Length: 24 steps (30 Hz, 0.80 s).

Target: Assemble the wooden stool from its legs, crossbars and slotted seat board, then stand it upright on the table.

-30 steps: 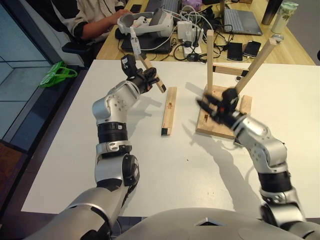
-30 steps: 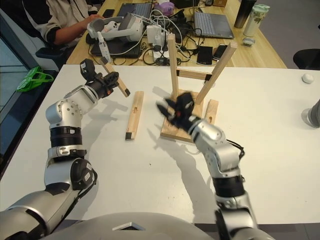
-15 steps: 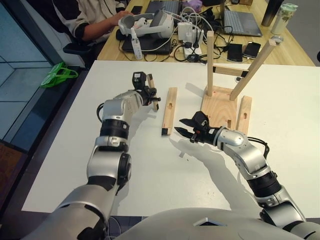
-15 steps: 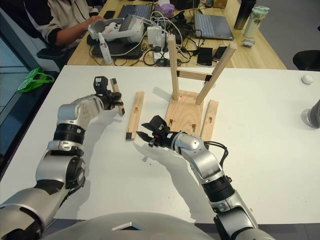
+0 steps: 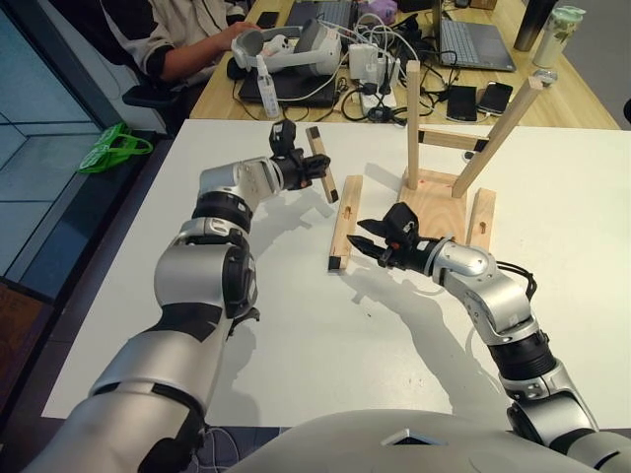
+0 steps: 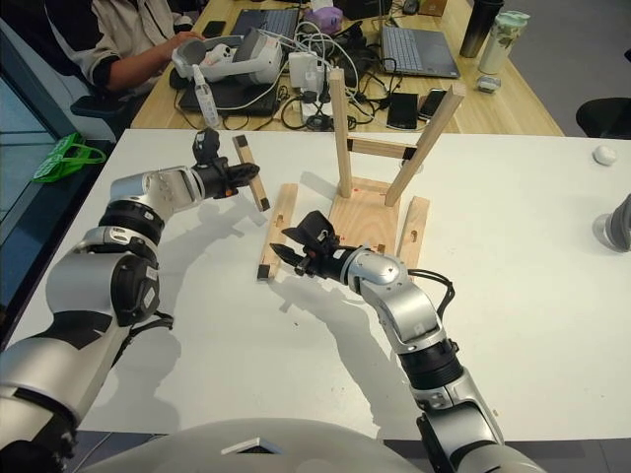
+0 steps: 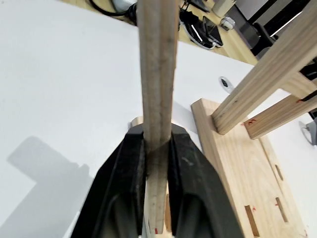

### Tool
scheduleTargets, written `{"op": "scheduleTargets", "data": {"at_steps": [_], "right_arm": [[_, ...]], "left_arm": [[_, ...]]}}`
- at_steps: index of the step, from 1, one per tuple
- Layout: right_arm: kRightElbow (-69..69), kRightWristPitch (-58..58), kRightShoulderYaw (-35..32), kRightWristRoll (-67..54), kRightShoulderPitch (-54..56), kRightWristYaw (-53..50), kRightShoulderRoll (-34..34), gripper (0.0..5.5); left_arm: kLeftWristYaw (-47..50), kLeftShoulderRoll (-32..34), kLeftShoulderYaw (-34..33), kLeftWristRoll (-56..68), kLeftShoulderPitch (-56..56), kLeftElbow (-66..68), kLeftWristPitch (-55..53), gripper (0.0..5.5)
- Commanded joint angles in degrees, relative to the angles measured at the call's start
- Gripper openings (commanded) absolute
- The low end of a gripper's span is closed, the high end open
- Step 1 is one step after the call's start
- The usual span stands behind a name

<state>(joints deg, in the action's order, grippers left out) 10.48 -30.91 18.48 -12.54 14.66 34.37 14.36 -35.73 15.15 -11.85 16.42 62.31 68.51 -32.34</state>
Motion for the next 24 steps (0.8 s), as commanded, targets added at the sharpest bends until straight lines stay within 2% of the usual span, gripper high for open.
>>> {"op": "scheduleTargets", "data": {"at_steps": [1, 6, 10, 13, 17, 21, 24], "right_arm": [[1.1, -1.5, -0.2, -0.1, 0.8, 0.6, 0.9, 1.75], [0.0, -0.7, -0.4, 1.0, -0.2, -0.7, 0.7, 1.75], [1.5, 1.0, -3.3, 0.2, 2.3, -2.8, -1.1, 1.75], [0.2, 0.3, -6.9, -0.2, 8.2, -4.0, -1.3, 1.75], [-1.9, 0.7, -7.3, 1.0, 11.5, -3.5, -0.3, 1.75], [-3.3, 1.4, -7.1, 2.5, 12.2, -3.5, 0.9, 1.75], [-3.9, 2.7, -5.4, 4.7, 11.4, -2.7, 2.8, 1.75]], "left_arm": [[1.1, -0.9, -1.3, 1.0, 2.6, -2.5, -1.6, 0.40], [13.3, -5.3, -7.7, 6.3, 0.9, -10.6, -3.3, 0.40], [24.2, -13.0, -11.3, 13.4, -5.2, -32.7, -11.6, 0.40], [27.8, -17.5, -6.1, 16.5, -12.1, -51.8, -22.3, 0.40], [27.5, -16.3, 3.0, 17.3, -20.9, -67.9, -33.5, 0.40], [28.1, -15.4, 4.3, 19.0, -24.5, -77.1, -40.6, 0.40], [28.8, -15.3, 2.8, 19.6, -23.6, -80.6, -43.5, 0.40]]}}
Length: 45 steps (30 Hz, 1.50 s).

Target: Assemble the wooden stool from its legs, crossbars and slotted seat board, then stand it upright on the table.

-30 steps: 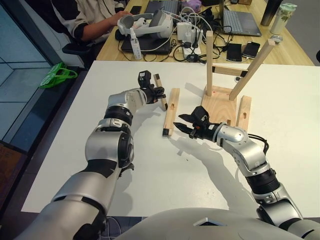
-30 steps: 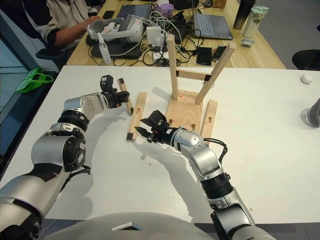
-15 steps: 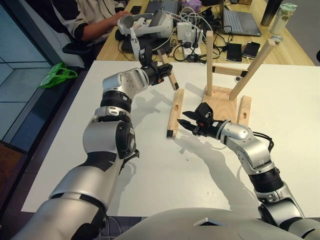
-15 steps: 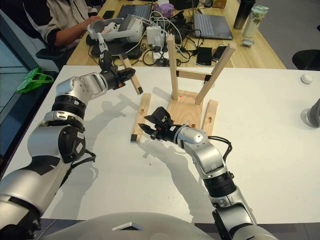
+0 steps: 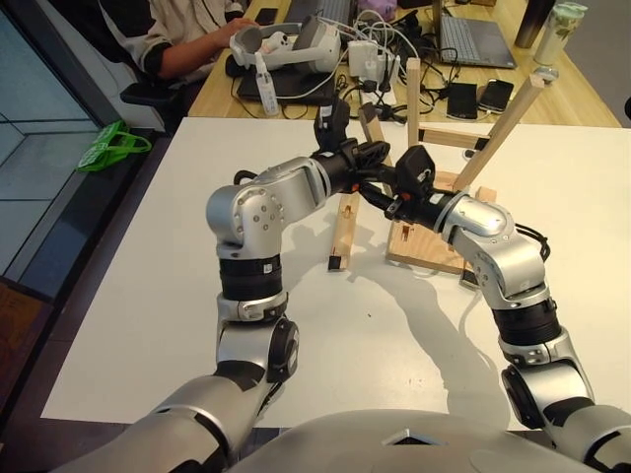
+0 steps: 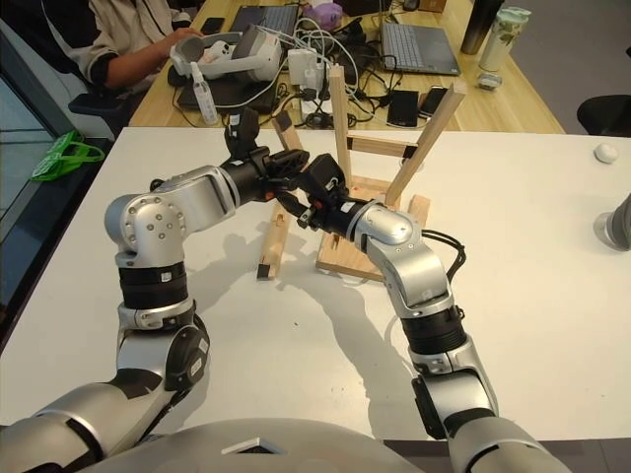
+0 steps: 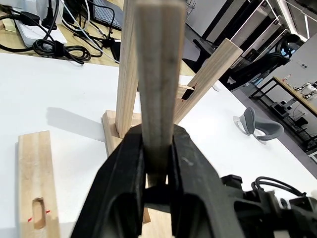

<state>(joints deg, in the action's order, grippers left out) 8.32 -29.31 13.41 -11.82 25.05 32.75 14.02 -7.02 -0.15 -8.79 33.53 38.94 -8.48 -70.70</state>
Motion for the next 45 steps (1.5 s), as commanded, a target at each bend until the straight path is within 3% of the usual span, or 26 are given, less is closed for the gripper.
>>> {"op": "scheduleTargets", "data": {"at_steps": [1, 10, 17, 26, 37, 45], "right_arm": [[-1.8, 1.7, 0.3, 4.6, 0.6, -0.7, 3.9, 1.75], [-2.8, 5.3, 3.4, 9.4, -2.4, -0.3, 6.6, 1.75], [-1.3, 4.7, 3.6, 9.5, -4.1, 0.0, 6.0, 1.75], [-2.6, 3.3, 0.2, 9.3, -3.5, -6.0, 2.3, 1.75], [-0.8, 1.5, -1.1, 6.8, -4.8, -7.7, -1.7, 1.75], [1.5, -2.0, -1.3, 5.5, -5.8, -7.4, -2.5, 1.75]], "left_arm": [[0.2, -0.2, -0.8, 2.6, 0.5, -4.2, -5.9, 0.40], [-0.5, 6.1, -0.9, 1.4, 0.5, -9.2, -12.0, 0.40], [5.0, 9.7, 5.0, -10.9, -3.2, -1.7, 0.3, 0.40], [10.5, -0.3, -6.3, -9.9, -3.3, 5.4, 1.4, 0.40], [5.4, 3.5, -11.3, -5.3, -0.7, 4.8, -7.4, 0.40], [1.5, 8.2, -10.1, -6.1, -0.2, 11.3, -3.8, 0.40]]}}
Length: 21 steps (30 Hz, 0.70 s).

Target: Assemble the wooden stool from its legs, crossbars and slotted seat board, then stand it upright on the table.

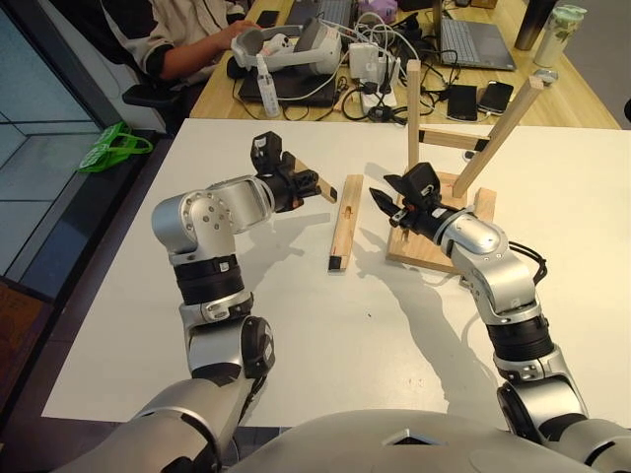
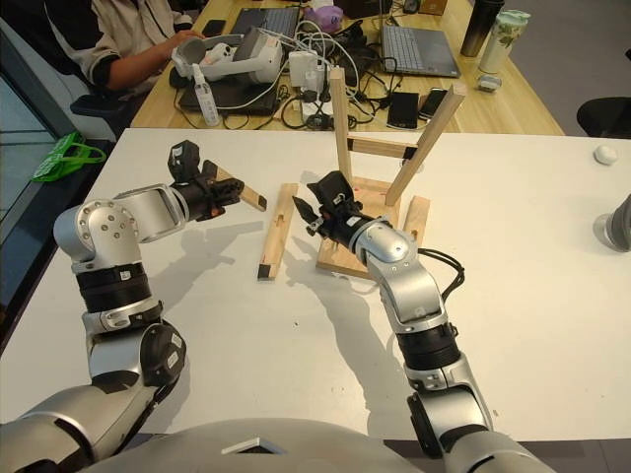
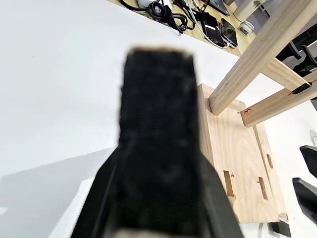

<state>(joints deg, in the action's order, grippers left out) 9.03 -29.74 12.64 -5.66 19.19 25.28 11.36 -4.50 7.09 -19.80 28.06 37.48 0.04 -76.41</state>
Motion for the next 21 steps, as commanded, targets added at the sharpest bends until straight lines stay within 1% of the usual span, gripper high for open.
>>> {"op": "scheduleTargets", "data": {"at_steps": [1, 10, 14, 18, 21], "right_arm": [[0.8, -1.8, -0.5, -0.7, 0.0, 0.2, 0.3, 1.75], [0.5, -2.6, -0.7, -0.8, 0.5, 0.7, 1.5, 1.75], [0.3, -2.8, -0.7, -0.8, 0.3, 1.1, 1.9, 1.75], [-0.1, -2.6, -0.7, -0.8, 0.8, 1.4, 2.3, 1.75], [-0.4, -2.6, -1.0, -0.6, 1.3, 1.5, 2.6, 1.75]], "left_arm": [[-1.4, 0.9, 0.8, -0.5, 1.5, 3.7, 2.7, 0.40], [-4.1, -0.4, 0.9, 0.8, 1.3, 8.9, 6.5, 0.40], [-5.8, -0.7, 0.4, 1.4, 2.2, 13.4, 9.4, 0.40], [-6.5, -0.5, 1.6, 0.3, 2.6, 18.5, 12.8, 0.40], [-6.5, -0.1, 2.7, -0.3, 1.2, 19.7, 13.6, 0.40]]}}
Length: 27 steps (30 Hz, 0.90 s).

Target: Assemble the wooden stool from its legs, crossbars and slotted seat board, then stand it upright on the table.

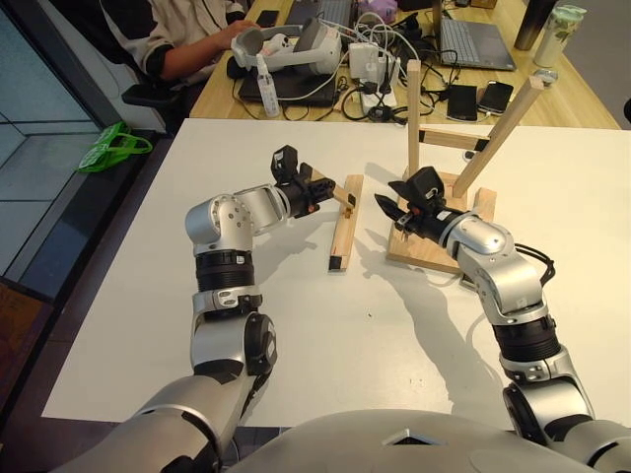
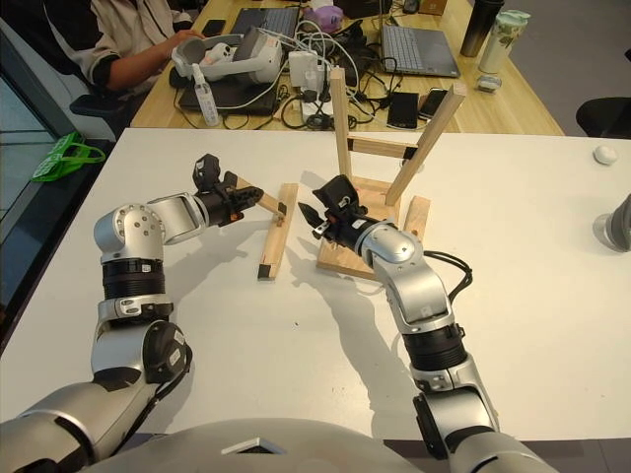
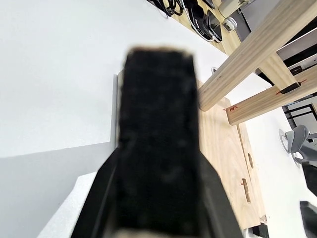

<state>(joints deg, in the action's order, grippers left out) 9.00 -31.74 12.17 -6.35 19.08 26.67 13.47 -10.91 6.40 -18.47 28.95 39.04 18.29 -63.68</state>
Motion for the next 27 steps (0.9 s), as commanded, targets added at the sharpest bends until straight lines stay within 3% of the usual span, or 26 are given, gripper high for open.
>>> {"op": "scheduleTargets", "data": {"at_steps": [1, 13, 19, 23, 27], "right_arm": [[-0.4, -0.6, -0.6, 0.1, 1.5, 0.1, 0.6, 1.75], [-0.3, -0.6, -0.3, 0.4, 0.6, -0.7, 0.7, 1.75], [0.2, -0.6, 0.6, 0.8, 0.1, -1.8, 0.1, 1.75], [0.4, -0.3, 1.0, 1.4, -0.5, -2.7, -0.5, 1.75], [0.9, -0.2, 1.2, 1.9, -1.2, -3.7, -1.2, 1.75]], "left_arm": [[0.0, 0.8, 1.8, -1.5, -0.8, 1.5, 1.1, 0.40], [1.9, 2.2, 5.5, -3.3, -5.1, -5.9, -2.4, 0.40], [0.7, 6.5, 7.0, -3.9, -6.1, -5.3, -7.5, 0.40], [-4.3, 14.0, 13.9, -6.5, -5.2, -3.1, -6.9, 0.40], [-12.4, 22.1, 25.4, -10.2, -4.6, -1.4, -2.9, 0.40]]}}
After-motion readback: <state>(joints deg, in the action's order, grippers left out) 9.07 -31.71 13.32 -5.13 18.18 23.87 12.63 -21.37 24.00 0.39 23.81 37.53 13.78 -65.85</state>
